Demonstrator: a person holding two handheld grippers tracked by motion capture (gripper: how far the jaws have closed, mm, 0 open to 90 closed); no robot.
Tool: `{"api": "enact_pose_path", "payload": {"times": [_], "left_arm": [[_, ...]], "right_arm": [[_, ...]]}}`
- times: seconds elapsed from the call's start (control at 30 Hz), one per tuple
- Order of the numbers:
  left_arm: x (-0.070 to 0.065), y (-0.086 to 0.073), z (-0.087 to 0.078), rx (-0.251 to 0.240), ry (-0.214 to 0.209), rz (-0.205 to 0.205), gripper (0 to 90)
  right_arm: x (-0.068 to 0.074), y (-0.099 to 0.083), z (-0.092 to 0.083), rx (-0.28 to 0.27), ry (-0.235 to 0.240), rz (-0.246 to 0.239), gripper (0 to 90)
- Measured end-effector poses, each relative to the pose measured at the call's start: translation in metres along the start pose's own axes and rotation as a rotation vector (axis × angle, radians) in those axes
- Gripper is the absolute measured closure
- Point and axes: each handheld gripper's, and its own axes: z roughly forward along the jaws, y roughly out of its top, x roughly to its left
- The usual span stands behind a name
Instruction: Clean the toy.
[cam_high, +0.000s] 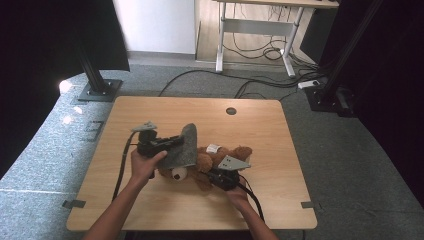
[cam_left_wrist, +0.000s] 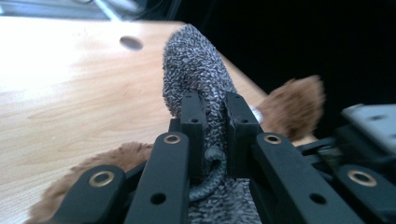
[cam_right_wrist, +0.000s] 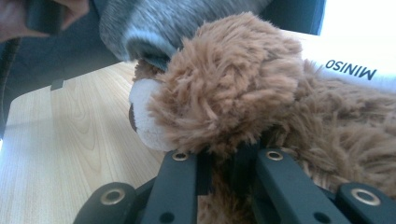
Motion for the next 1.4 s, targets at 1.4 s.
{"api": "enact_pose_path", "payload": {"times": [1.4], "left_arm": [[0.012, -0.006, -0.037, -0.079, -0.051, -0.053, 79.4]], "right_arm": [[0.005, -0.003, 0.002, -0.002, -0.005, 0.002, 83.2]]}}
